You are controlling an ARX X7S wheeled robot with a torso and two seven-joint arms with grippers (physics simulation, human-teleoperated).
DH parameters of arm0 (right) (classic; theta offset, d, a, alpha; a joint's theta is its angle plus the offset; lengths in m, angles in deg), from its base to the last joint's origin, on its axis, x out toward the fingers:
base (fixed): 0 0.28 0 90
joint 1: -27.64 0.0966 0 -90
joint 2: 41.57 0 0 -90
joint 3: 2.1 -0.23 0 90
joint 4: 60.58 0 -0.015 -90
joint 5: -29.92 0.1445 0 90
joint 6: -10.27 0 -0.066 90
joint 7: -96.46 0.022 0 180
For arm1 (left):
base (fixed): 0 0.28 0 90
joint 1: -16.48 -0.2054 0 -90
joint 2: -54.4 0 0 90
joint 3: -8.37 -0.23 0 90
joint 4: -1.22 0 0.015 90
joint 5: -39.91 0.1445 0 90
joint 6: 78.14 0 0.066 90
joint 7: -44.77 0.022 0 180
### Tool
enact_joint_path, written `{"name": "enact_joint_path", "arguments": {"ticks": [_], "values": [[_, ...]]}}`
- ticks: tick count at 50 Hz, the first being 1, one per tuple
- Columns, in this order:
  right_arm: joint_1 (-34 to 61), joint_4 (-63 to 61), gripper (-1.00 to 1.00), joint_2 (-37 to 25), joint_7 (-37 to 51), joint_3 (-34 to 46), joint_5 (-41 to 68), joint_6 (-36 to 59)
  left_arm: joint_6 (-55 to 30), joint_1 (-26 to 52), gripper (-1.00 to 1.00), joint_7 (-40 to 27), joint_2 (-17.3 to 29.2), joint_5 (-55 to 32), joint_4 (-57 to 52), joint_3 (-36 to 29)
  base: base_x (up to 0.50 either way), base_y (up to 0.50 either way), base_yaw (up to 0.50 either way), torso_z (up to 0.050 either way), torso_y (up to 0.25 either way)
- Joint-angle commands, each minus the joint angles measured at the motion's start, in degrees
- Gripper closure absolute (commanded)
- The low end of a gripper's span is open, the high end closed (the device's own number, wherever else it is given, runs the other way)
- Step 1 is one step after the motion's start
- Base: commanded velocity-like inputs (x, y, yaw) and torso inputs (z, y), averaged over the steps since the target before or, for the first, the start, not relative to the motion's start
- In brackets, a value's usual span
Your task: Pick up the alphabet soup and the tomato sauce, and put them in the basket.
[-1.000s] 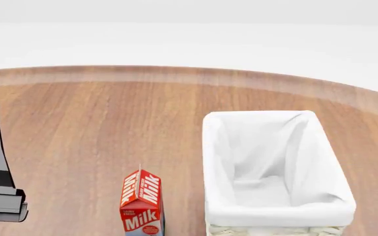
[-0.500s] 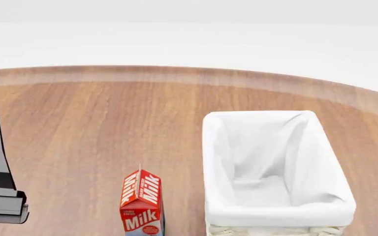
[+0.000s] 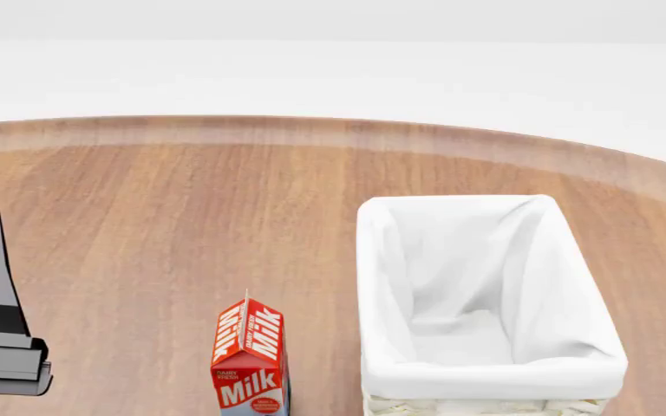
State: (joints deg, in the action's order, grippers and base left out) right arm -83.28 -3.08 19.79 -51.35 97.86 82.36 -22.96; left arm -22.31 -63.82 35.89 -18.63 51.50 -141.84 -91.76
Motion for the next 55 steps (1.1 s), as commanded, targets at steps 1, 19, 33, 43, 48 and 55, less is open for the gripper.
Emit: {"name": "enact_joint_path", "arguments": {"ticks": [1,19,33,43,48,55], "values": [[-0.1,1.1,-1.00,0.1,-0.4,0.4,-0.4,-1.0,-0.1,0.2,-1.00,-0.1,0.1,-0.2,0.2,-0.1,0.00,0.00,0.00,0.000,0.000],[-0.9,3.2,-1.00,0.4,-1.6,1.0,-1.1,-3.2,0.0,0.2,-1.00,-0.4,0.2,-0.3,0.3,-0.5,0.00,0.00,0.00,0.000,0.000],[-1.2,4.6,-1.00,0.6,-2.4,1.7,-1.9,-4.6,0.6,-0.1,-1.00,-0.8,0.2,-0.7,0.7,-0.5,0.00,0.00,0.00,0.000,0.000],[-1.2,4.6,1.00,0.6,-2.5,1.9,-2.2,-5.3,0.9,-0.3,-1.00,-1.0,0.3,-0.9,0.9,-0.4,0.00,0.00,0.00,0.000,0.000],[-1.1,3.5,1.00,0.5,-1.8,1.5,-1.6,-5.1,1.2,-0.4,-1.00,-1.2,0.3,-1.0,1.1,-0.5,0.00,0.00,0.00,0.000,0.000],[0.1,0.3,1.00,-0.1,-0.2,0.5,-0.5,-4.4,1.5,-0.6,-1.00,-1.3,0.4,-1.3,1.4,-0.4,0.00,0.00,0.00,0.000,0.000]]}}
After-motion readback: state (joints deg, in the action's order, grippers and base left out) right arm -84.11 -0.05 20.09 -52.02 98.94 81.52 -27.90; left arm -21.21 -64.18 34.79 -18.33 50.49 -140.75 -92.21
